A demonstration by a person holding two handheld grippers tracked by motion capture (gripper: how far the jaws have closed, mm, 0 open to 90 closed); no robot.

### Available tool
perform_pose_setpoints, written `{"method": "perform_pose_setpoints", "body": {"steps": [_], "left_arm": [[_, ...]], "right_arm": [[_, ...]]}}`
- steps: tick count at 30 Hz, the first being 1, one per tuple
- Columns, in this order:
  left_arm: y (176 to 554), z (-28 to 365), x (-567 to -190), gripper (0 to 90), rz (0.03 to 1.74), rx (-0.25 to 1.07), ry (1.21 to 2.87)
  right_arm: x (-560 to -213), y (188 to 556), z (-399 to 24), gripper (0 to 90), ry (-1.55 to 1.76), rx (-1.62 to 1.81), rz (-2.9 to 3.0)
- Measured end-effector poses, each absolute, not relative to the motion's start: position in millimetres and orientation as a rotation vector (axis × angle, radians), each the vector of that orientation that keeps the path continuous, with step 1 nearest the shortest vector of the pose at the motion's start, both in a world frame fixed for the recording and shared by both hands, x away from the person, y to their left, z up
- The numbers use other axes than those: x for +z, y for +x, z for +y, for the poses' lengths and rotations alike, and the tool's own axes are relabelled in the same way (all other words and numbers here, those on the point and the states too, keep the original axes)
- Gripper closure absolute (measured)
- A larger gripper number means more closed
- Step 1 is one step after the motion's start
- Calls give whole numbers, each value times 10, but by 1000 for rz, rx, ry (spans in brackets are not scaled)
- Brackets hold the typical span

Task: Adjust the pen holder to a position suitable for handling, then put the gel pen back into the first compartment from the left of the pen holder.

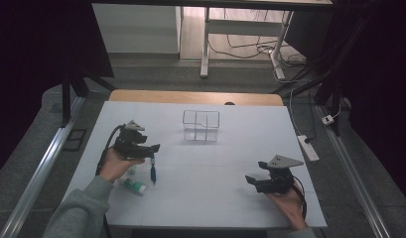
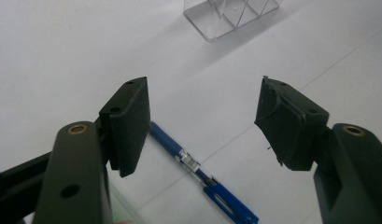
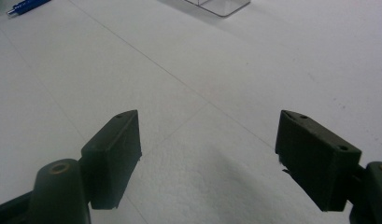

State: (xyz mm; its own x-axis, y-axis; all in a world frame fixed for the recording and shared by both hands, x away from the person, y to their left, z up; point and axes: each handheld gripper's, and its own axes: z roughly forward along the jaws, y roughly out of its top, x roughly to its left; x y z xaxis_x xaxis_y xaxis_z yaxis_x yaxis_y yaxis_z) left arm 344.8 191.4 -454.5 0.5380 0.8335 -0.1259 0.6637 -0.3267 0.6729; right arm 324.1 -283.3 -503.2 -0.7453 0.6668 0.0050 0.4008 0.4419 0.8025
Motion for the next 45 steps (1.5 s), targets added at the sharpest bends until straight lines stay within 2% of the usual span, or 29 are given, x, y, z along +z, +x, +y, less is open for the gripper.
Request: {"method": "perform_pose_setpoints", "body": {"steps": [8, 22, 39, 45], "left_arm": [[3349, 1899, -4560, 345, 1223, 318, 2107], [3405, 1886, -4666, 363, 1310, 284, 2136], [3740, 1754, -4922, 385, 1441, 204, 2225], [3854, 1706, -4997, 418, 1473, 191, 2241]], "right_arm": [[-5021, 3235, -2845, 219, 905, 1196, 2385], [-5027, 3240, -2842, 220, 900, 1195, 2387], [-5036, 3245, -2829, 220, 894, 1191, 2398], [-5041, 3243, -2824, 220, 889, 1182, 2400]]}}
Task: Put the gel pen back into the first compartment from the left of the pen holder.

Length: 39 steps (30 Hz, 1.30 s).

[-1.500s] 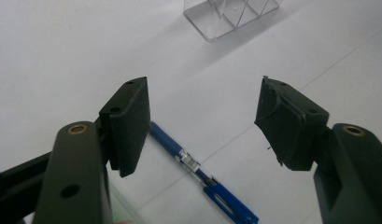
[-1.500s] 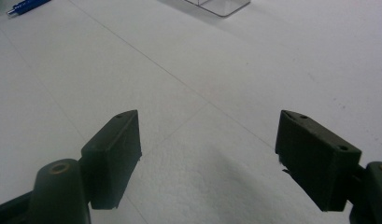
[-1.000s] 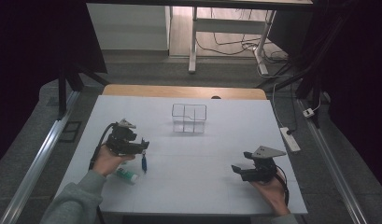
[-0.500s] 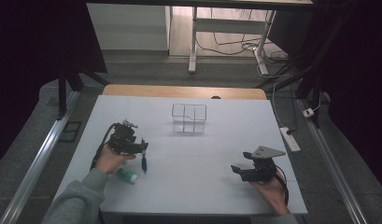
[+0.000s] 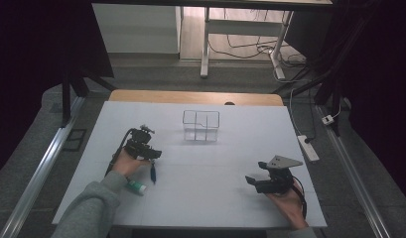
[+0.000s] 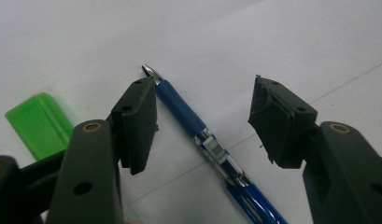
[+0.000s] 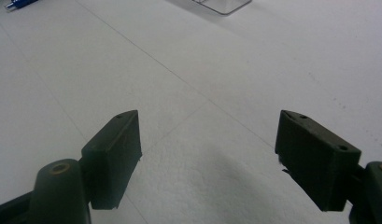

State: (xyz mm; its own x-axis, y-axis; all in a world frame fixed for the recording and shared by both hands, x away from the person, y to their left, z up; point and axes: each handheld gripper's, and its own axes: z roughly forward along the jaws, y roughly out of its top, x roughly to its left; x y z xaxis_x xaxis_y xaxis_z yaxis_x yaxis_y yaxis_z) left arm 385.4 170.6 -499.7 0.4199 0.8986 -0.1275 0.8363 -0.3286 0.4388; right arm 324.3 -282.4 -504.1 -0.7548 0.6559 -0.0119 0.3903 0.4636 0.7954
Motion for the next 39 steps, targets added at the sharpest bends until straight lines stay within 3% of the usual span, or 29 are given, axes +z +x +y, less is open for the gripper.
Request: {"method": "perform_pose_setpoints", "body": {"steps": [17, 22, 28, 39], "left_arm": [[4012, 1692, -5151, 538, 1562, 191, 2281], [4000, 1629, -5146, 606, 1576, 245, 2300], [3963, 1486, -5139, 786, 1538, 311, 2352], [3968, 1520, -5143, 798, 1514, 291, 2338]], "right_arm": [[-5049, 3244, -2818, 220, 882, 1169, 2403], [-5057, 3249, -2813, 221, 884, 1167, 2404], [-5059, 3251, -2801, 221, 876, 1153, 2408], [-5065, 3250, -2797, 223, 879, 1129, 2409]]}}
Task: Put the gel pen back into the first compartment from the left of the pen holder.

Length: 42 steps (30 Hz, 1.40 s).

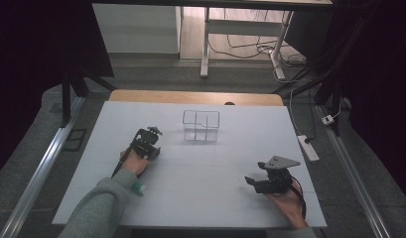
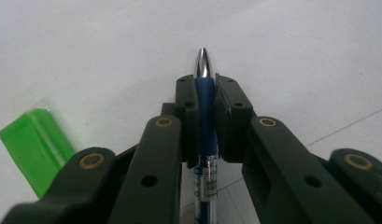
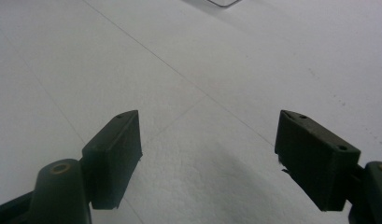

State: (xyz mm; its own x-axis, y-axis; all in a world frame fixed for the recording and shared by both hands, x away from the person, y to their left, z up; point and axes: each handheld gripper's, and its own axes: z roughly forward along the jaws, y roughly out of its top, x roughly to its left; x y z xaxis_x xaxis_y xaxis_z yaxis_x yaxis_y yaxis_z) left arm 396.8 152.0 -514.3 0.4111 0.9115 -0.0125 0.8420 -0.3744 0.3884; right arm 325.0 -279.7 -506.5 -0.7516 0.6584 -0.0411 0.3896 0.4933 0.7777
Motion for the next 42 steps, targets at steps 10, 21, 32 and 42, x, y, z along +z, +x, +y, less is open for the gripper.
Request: {"method": "perform_pose_setpoints", "body": {"steps": [10, 21, 32, 42], "left_arm": [[3981, 1577, -5079, 800, 1450, 244, 2261], [3857, 1694, -4808, 800, 1334, 282, 2137], [3721, 1834, -4593, 800, 1251, 313, 2025], [3615, 1900, -4445, 800, 1173, 337, 1937]], "right_arm": [[-5064, 3251, -2822, 223, 888, 1134, 2394], [-5055, 3250, -2832, 223, 890, 1127, 2390], [-5053, 3247, -2831, 223, 890, 1125, 2378], [-5048, 3243, -2833, 224, 892, 1136, 2375]]}}
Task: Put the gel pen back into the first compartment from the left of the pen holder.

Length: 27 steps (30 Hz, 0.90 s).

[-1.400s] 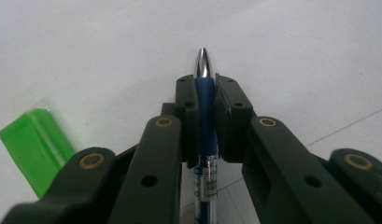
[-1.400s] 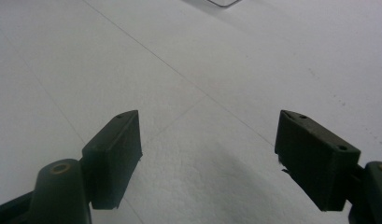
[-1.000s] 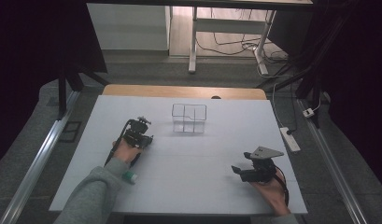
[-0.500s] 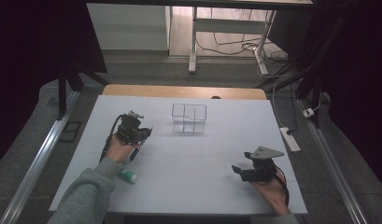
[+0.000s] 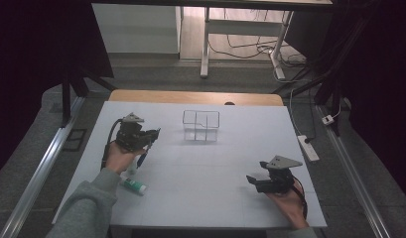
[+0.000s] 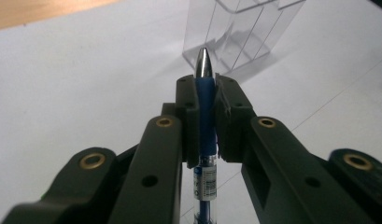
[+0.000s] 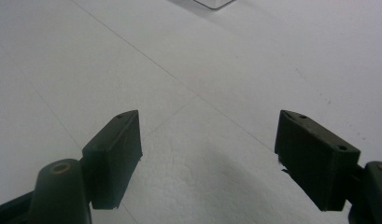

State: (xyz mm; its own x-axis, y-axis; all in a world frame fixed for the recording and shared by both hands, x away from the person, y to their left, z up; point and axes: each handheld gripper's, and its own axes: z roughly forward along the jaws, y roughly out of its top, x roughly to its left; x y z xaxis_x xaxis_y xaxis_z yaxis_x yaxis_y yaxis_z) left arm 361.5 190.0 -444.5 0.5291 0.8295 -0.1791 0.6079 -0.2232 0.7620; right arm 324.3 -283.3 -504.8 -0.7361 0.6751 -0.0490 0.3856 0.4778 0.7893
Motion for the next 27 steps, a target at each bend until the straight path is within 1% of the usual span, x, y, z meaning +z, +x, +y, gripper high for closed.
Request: {"method": "perform_pose_setpoints", "body": {"steps": [15, 27], "left_arm": [[3468, 2003, -4318, 799, 1076, 379, 1823], [3493, 1961, -4221, 799, 1023, 384, 1765]], "right_arm": [[-5038, 3235, -2868, 224, 901, 1139, 2362], [-5041, 3228, -2875, 225, 909, 1149, 2361]]}}
